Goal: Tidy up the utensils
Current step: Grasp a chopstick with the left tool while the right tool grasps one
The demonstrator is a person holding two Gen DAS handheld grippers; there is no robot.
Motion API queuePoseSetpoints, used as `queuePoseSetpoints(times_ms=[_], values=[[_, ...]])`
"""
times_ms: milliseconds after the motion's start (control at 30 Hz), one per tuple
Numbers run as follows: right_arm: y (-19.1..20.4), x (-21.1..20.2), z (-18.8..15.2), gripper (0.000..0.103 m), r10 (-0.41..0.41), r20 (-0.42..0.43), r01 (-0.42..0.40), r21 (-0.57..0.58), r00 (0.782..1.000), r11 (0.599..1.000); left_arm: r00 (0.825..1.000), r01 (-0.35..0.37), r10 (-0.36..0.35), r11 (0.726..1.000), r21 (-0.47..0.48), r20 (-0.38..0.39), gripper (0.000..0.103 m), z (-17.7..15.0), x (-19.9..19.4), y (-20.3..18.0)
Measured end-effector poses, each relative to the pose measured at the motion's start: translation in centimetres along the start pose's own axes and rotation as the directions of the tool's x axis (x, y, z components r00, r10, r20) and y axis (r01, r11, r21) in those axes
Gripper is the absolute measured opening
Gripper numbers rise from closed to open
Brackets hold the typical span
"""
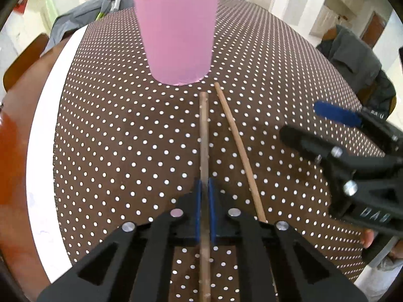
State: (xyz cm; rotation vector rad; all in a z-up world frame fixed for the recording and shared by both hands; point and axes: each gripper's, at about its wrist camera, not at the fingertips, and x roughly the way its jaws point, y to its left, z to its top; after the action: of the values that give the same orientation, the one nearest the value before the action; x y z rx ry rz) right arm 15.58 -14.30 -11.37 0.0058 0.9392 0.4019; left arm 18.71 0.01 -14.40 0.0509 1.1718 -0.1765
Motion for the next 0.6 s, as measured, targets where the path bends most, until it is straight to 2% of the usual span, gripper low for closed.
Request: queuePoseSetpoints(times_ms=[200,467,500,567,600], values=[[2.2,1.8,0.5,0.076,-0.001,-0.091,-0.002,-0.040,0.996,0.999,0.998,0.007,-0.003,0.998,-0.063,0.062,0.006,-0.2,-1.1,2.3],[5.1,4.4,0.9,0.076,-0.097,-0.166,0.074,-0.143,0.981,0.987,0.995,0.017,-0.008,0.995,-0.094,0.101,0.006,-0.8,-2.5,3.0],[5.2,4.6,1.0,0.074,-0.106,-0.170,0.079,-0.156,0.980,0.985,0.995,0.021,-0.011,0.995,-0.097,0.103,0.006,-1.0,-2.6,2.9],[5.2,4.7,1.2,0.064,-0.121,-0.179,0.089,-0.178,0.976,0.980,0.994,0.031,-0.020,0.994,-0.102,0.107,0.006,-1.0,-2.8,3.0],[5.0,4.8,1.6,0.048,-0.125,-0.183,0.092,-0.177,0.975,0.980,0.994,0.034,-0.023,0.994,-0.103,0.106,0.006,-1.0,-2.8,3.0]])
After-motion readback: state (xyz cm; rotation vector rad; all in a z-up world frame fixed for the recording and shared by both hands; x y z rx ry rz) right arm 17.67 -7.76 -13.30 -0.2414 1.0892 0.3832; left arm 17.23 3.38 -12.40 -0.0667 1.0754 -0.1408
